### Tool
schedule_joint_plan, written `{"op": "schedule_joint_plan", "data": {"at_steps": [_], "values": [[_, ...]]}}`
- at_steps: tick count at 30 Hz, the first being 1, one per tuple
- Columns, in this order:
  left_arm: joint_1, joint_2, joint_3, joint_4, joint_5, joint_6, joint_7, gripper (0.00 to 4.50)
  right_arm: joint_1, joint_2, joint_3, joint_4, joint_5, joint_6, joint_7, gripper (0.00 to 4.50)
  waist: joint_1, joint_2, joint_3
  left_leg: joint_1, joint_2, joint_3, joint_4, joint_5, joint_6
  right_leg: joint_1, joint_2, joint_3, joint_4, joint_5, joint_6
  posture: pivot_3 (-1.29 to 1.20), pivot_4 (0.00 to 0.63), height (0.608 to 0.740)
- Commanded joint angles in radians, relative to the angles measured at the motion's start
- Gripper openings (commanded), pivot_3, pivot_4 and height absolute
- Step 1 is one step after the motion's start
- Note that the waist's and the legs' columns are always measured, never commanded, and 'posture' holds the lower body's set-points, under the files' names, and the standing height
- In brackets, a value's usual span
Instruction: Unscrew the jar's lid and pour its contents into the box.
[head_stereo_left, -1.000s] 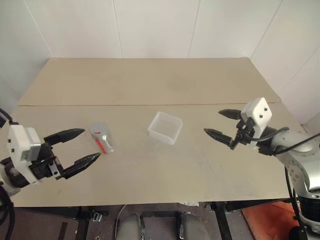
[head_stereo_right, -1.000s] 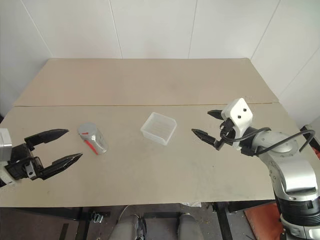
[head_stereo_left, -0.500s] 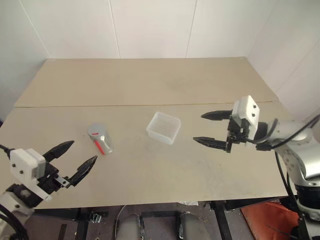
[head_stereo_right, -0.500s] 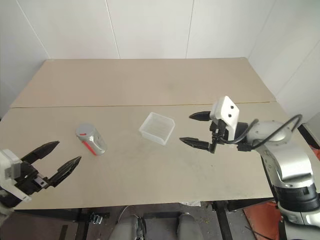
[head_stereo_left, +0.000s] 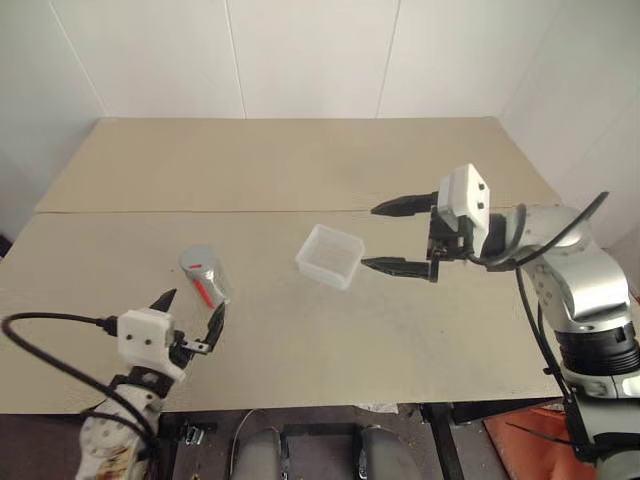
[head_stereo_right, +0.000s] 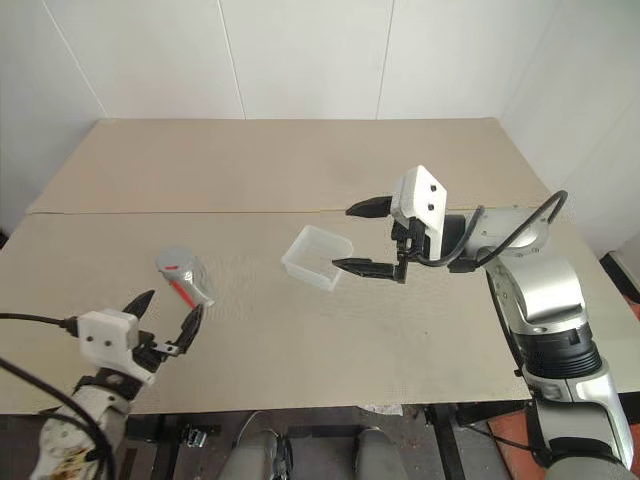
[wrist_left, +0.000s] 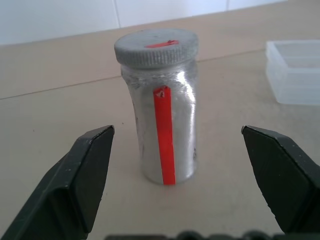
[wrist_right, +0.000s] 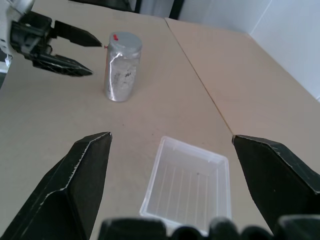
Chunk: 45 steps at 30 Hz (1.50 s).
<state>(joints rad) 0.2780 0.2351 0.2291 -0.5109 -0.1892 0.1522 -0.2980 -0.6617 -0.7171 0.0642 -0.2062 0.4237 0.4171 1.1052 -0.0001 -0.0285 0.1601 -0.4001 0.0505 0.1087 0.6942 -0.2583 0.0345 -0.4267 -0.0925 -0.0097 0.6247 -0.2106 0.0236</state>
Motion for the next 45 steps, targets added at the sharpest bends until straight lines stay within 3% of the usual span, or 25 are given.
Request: {"op": "schedule_joint_plan", "data": {"at_steps": [1,16,24,29,34,38,42,45], "values": [[-0.051,-0.013,-0.001,0.034,0.021,-0.060,0.036,4.43,-0.022,-0.003,-0.034,-0.026,0.021,-0.007,-0.003,4.50,0.000,0.000,0.000,0.000,0.000,0.000,0.000,0.000,0.000,0.000,0.000,0.000,0.000,0.000,0.000,0.00,0.150,0.740],[-0.237,-0.024,-0.051,0.210,0.066,-0.098,0.081,4.43,0.009,-0.022,-0.068,-0.094,0.045,0.013,-0.043,4.50,0.000,0.000,0.000,0.000,0.000,-0.006,0.000,0.000,0.001,0.000,-0.001,0.000,0.000,0.000,0.000,0.00,0.150,0.740],[-0.300,-0.025,-0.055,0.280,0.077,-0.113,0.100,1.97,0.022,-0.019,-0.085,-0.123,0.063,0.034,-0.067,4.50,0.000,0.000,0.000,0.000,0.000,-0.007,0.000,0.000,0.000,0.000,-0.001,-0.001,0.000,0.000,0.001,0.00,0.150,0.740],[-0.346,0.002,-0.069,0.261,0.054,-0.081,0.058,1.95,0.032,-0.006,-0.095,-0.152,0.081,0.053,-0.100,4.50,0.000,0.000,0.000,-0.001,0.000,-0.007,0.000,0.000,0.001,0.000,-0.001,-0.002,0.000,0.000,0.001,0.00,0.150,0.740],[-0.440,0.155,-0.053,0.165,-0.185,0.094,-0.192,1.95,0.002,0.066,-0.070,-0.163,0.115,0.100,-0.174,4.50,-0.001,0.000,0.000,-0.002,0.000,-0.008,0.000,0.000,0.000,0.000,0.000,-0.003,0.001,0.000,0.001,0.00,0.150,0.740],[-0.575,0.348,-0.050,0.234,-0.419,0.239,-0.536,1.95,-0.074,0.178,-0.009,-0.110,0.127,0.134,-0.203,4.50,-0.013,0.000,0.000,-0.003,0.000,-0.009,0.000,0.000,0.000,-0.002,0.001,-0.003,0.002,0.000,0.001,0.00,0.150,0.740],[-0.766,0.428,-0.110,0.395,-0.486,0.293,-0.783,1.95,-0.190,0.283,0.042,0.011,0.113,0.159,-0.220,4.50,-0.014,0.001,0.000,-0.003,-0.001,-0.008,0.000,0.000,-0.001,-0.002,0.001,-0.003,0.001,0.000,0.001,0.00,0.150,0.740],[-0.900,0.438,-0.172,0.528,-0.452,0.265,-0.932,1.95,-0.266,0.342,0.071,0.070,0.109,0.176,-0.221,4.50,-0.010,0.001,0.000,-0.005,-0.001,-0.003,0.000,0.001,-0.001,-0.003,0.001,-0.005,0.001,0.000,0.001,0.00,0.150,0.740]]}}
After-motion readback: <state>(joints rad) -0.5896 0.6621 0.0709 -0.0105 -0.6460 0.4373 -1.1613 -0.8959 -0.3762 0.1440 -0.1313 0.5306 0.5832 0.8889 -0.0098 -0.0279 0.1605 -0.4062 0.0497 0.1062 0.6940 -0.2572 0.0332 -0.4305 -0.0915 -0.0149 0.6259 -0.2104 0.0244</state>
